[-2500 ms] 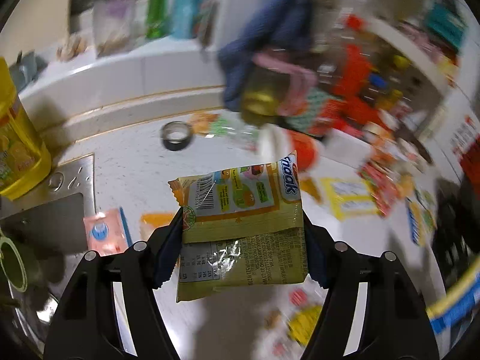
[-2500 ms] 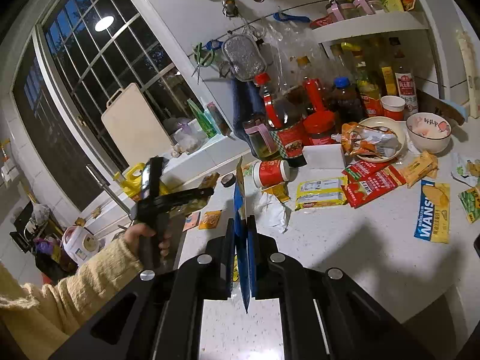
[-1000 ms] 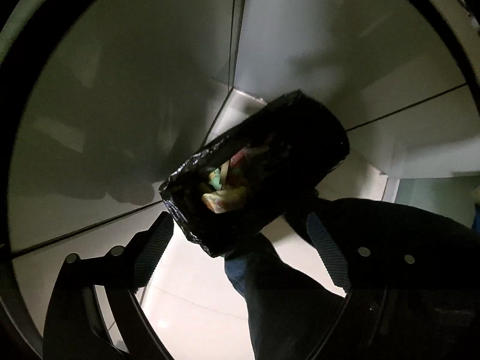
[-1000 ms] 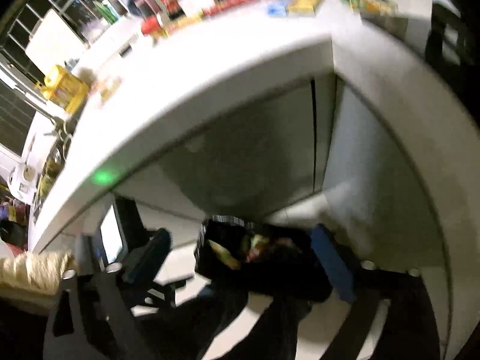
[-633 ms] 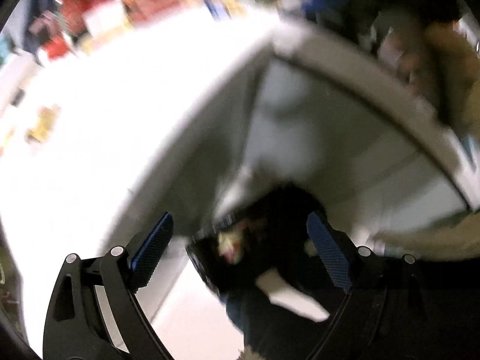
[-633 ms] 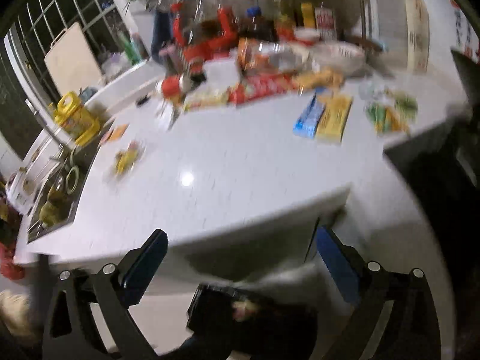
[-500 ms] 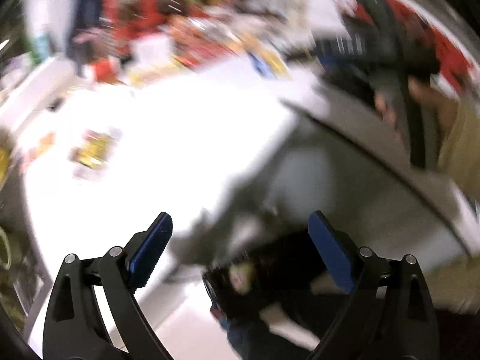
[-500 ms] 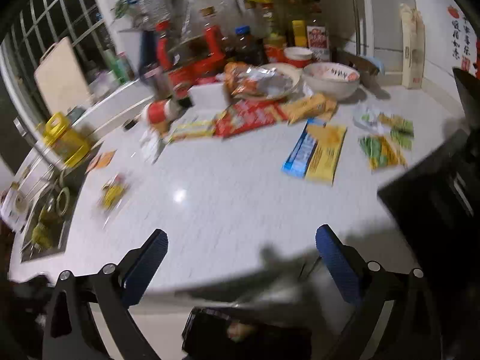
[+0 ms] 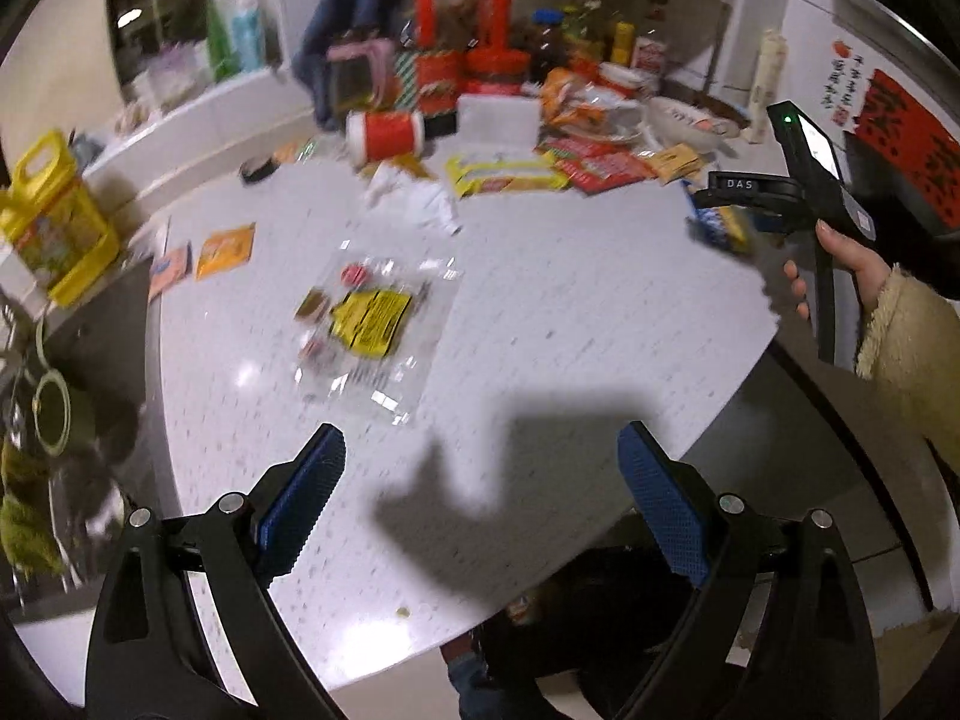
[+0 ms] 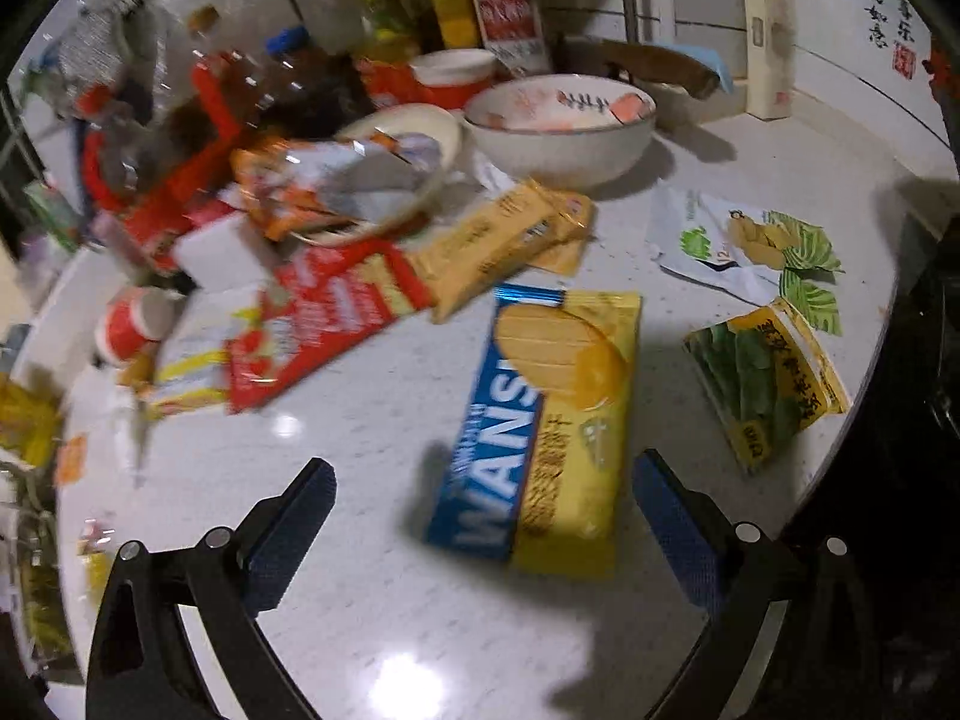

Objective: Collect trash
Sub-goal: 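Grasp the second blue WANS biscuit packet with the right tool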

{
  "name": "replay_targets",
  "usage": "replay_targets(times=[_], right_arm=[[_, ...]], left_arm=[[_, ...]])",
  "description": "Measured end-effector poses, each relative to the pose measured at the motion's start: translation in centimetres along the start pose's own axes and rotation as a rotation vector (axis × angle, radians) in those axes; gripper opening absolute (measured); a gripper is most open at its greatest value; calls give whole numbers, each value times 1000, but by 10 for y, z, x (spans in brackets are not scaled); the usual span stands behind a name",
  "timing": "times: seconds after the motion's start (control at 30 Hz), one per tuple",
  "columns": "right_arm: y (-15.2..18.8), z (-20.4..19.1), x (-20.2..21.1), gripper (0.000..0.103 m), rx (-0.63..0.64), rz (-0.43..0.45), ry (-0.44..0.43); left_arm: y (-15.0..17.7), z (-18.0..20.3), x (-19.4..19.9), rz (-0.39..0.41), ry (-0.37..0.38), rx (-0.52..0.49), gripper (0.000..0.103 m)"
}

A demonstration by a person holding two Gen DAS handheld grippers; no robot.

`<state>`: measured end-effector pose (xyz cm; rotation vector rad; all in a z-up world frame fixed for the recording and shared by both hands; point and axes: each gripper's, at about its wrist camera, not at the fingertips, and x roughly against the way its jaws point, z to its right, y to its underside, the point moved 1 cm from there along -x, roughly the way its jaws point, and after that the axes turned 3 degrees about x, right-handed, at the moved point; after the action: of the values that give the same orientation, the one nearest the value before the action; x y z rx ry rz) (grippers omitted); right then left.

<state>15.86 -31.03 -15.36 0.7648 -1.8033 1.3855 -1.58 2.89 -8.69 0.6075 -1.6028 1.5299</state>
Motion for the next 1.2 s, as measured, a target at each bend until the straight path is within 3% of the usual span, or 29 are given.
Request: replay_targets(times=[0.23, 0.4, 0.47, 0.5, 0.53, 0.87, 1.2], right_arm=[[7, 4, -20, 99, 13, 4, 144], [9, 3, -20, 98, 45, 38, 138], [10, 1, -14, 83, 54, 71, 132], [9, 0, -13, 66, 56, 77, 132], [9, 0, -13, 66, 46, 75, 131], [10, 10, 0, 63, -13, 102, 46], [21, -17, 70, 63, 45, 207, -98]], left_arm=[[7, -19, -6, -23, -28, 36, 90], [8, -32, -13, -40, -34, 74, 90], [7, -35, -15, -46, -34, 88, 90], [7, -37, -16, -48, -35, 94, 90], [7, -39, -17, -50, -34, 101, 90], [9, -48, -16, -53, -42, 129, 90], [-11, -79, -44, 1, -71, 194, 90]])
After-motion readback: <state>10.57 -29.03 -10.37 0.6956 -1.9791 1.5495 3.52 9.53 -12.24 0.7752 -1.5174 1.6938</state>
